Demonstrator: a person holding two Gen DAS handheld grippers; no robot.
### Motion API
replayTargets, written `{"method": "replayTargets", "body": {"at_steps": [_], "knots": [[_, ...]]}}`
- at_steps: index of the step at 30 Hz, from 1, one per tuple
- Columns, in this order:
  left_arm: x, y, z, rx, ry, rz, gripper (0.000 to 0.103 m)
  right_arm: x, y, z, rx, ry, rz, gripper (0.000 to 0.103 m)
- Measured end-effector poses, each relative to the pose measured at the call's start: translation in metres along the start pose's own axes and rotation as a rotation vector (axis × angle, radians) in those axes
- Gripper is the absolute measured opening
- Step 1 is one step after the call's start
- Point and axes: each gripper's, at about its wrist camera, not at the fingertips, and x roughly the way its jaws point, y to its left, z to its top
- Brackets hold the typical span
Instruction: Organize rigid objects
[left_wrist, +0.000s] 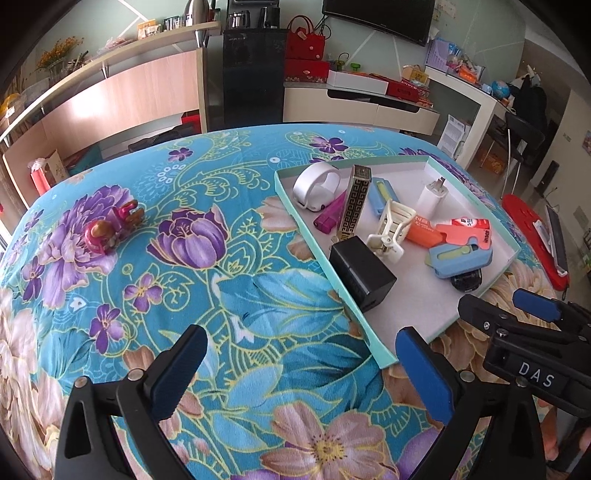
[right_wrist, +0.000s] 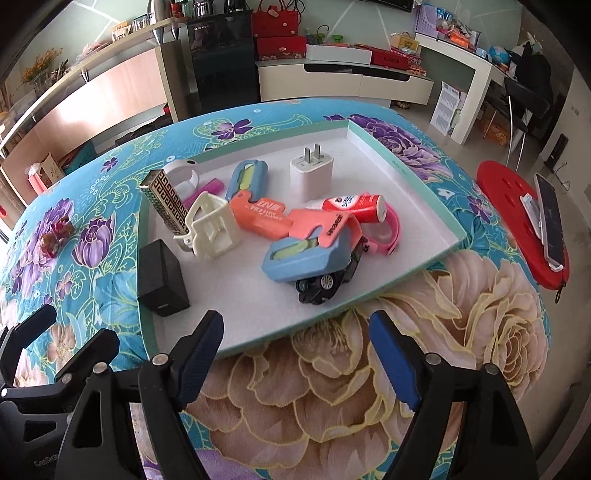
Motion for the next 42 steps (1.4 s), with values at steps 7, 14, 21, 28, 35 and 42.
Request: {"method": "replayTargets", "body": {"at_steps": [7, 14, 21, 28, 35, 42], "knots": [[-0.004, 0.006, -0.019, -0.017, 0.026, 0.019, 0.103, -0.006, 0.002, -0.013, -0.017, 0.005, 0.000, 0.082], [-0.006, 0.004, -0.028, -0.012, 0.028, 0.010, 0.103, -0.009, 0.004, -0.021, -0.036, 0.010, -0.006, 0.082], [-0.005, 0.001, -0.029, -0.002, 0.027, 0.006, 0.103, -0.010, 0.005, -0.021, -0.039, 0.010, -0.004, 0.082], [-0.002, 0.002, -0.030, -0.002, 0.035, 0.005, 0.103, -0.007, 0.006, -0.021, -0.045, 0.016, -0.009, 0.082], [-0.003, 0.002, -0.030, -0.002, 0.030, 0.008, 0.103, -0.007, 0.006, -0.021, -0.045, 0.017, -0.009, 0.082], [-0.003, 0.003, -0.030, -0.006, 0.029, 0.012, 0.103, -0.008, 0.006, -0.021, -0.045, 0.017, -0.009, 0.082]]}}
